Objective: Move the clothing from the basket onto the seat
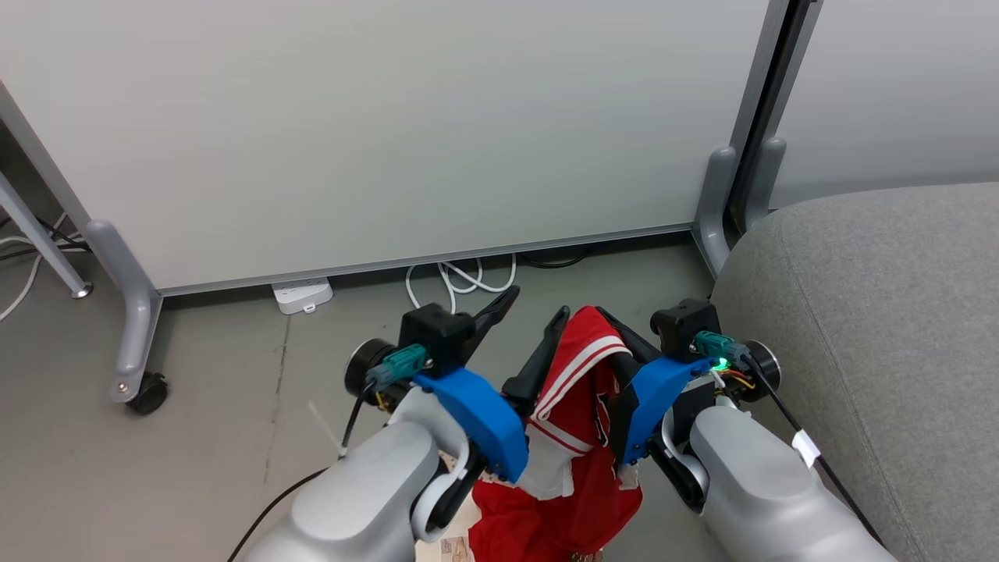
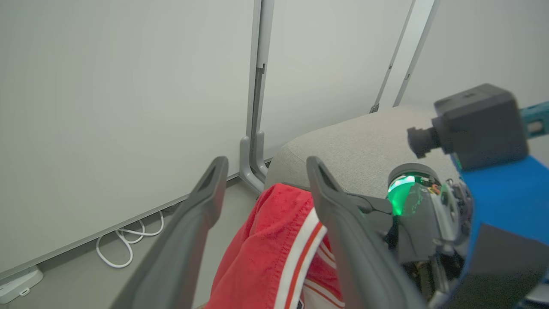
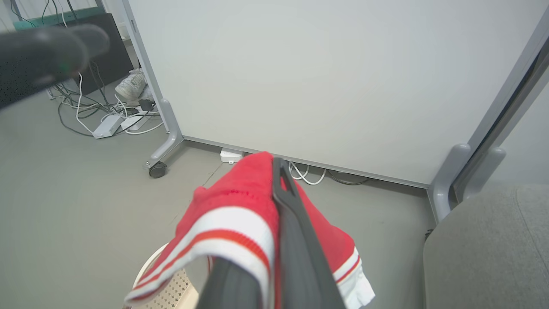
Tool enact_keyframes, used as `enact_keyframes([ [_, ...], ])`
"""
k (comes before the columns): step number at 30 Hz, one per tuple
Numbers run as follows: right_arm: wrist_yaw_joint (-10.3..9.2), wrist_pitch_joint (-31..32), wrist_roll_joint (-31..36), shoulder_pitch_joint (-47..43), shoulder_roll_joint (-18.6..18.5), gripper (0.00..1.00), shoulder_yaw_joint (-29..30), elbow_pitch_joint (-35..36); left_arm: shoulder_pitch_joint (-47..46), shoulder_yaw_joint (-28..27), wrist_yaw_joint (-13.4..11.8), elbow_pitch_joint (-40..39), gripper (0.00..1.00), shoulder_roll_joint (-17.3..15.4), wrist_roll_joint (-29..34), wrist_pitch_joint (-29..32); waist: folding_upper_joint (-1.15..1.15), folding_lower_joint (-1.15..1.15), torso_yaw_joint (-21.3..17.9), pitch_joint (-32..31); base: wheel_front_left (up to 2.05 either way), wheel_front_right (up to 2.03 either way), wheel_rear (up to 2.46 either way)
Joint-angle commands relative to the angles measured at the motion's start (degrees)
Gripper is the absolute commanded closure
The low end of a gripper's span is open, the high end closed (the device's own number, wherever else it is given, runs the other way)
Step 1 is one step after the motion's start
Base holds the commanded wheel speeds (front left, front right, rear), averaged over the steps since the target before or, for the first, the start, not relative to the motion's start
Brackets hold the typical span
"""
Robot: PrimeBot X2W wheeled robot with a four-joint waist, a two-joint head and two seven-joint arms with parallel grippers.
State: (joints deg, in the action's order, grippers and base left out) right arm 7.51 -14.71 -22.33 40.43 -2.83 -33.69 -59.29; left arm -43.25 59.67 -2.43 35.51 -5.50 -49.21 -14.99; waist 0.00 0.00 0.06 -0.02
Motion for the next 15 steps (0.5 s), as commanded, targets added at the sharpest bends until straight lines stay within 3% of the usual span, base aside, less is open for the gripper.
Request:
enact_keyframes([
  [1,-0.04,-0.29,0.06,1.09,-0.1,1.0,0.27,0.14,1.86,-1.42,-0.39,-1.33,0.0,-0.98,1.39,-0.22,0.0,0.0,0.0,0.17,0.0,0.0,0.0],
  [7,-0.04,-0.5,1.42,1.51,-0.1,1.0,2.31,0.03,12.89,-11.03,-1.0,-9.87,0.0,-4.93,10.97,-0.22,0.0,0.0,-0.01,0.83,0.0,0.0,0.0],
  [15,-0.04,-0.58,3.36,0.62,-0.19,1.0,4.66,1.26,25.26,-23.29,1.59,-16.12,0.0,-5.75,21.05,-0.23,0.0,0.0,-0.1,1.01,0.0,0.0,0.0],
])
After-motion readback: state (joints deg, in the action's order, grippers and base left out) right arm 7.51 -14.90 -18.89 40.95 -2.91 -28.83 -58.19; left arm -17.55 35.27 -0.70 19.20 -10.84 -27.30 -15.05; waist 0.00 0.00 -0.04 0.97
